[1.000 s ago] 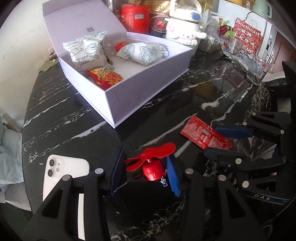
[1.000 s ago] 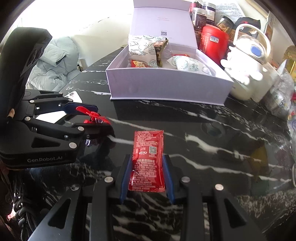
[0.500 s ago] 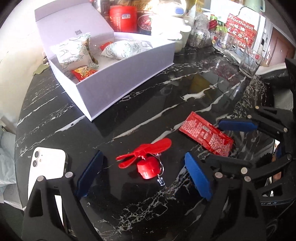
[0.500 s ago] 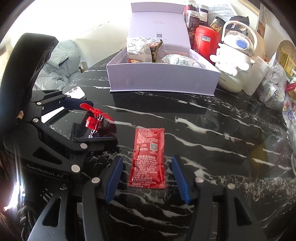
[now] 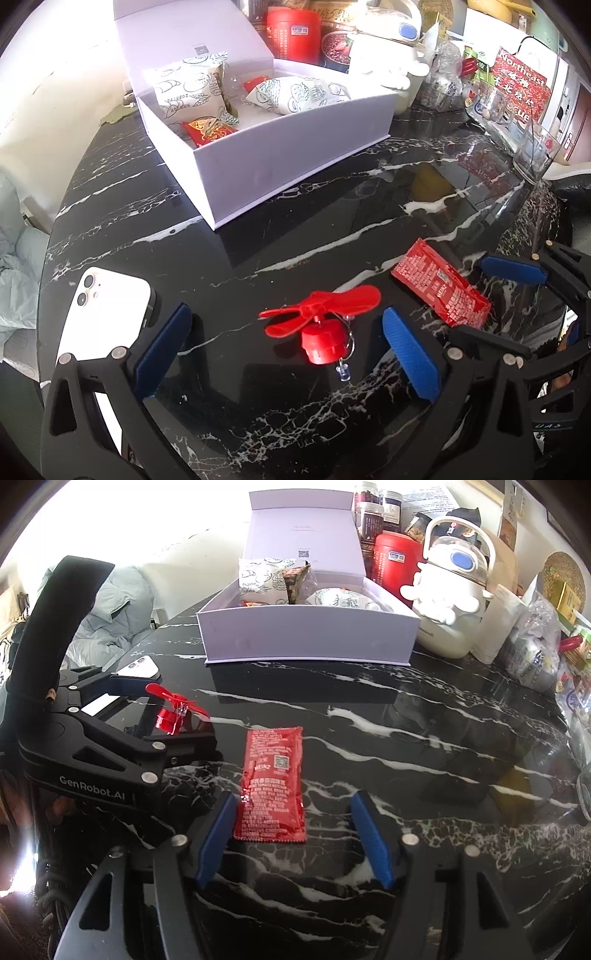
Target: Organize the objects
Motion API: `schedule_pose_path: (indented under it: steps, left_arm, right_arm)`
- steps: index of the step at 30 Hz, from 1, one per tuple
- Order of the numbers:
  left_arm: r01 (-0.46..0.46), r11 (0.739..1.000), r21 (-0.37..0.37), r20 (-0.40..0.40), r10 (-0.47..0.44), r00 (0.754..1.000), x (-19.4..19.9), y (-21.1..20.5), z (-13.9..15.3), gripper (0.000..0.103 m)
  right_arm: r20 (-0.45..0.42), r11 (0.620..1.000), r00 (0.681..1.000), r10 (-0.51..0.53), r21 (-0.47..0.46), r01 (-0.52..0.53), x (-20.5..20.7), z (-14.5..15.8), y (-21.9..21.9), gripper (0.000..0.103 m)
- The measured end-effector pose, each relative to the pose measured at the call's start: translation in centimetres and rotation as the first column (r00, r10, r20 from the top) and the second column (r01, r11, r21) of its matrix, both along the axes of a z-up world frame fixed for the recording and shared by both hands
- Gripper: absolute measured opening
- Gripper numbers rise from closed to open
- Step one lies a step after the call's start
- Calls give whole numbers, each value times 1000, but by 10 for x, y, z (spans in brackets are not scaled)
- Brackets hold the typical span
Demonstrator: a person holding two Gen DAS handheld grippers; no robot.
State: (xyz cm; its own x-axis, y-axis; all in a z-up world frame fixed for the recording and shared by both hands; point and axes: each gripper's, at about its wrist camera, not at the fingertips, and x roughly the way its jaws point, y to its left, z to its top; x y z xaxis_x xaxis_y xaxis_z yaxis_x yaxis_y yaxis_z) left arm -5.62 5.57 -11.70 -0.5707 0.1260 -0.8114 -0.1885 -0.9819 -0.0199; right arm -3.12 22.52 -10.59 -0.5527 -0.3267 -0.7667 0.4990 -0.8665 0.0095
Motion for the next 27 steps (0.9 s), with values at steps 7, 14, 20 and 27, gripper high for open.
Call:
schedule_pose_path:
  steps: [7,14,20,27]
  left_arm:
    - [-126,992,-7,3,126,992,5,-7,-2,103]
    - [-63,998,-6,-24,63,998,18,0,3,65]
    - [9,1000,-14,-38,-10,999,23,16,7,22]
    - [-7,998,57,-10,7,1000,26,2,10,21]
  right_arm:
    - [-10,1000,1000,-5,-13,5,2,1,3,68]
    - [-8,1000,1000,1,-12,-1,3,3,3,41]
    - [27,997,1000,2,-80,0,2,7,10,15]
    - [36,993,999,-16,-120,20,1,13,13,11]
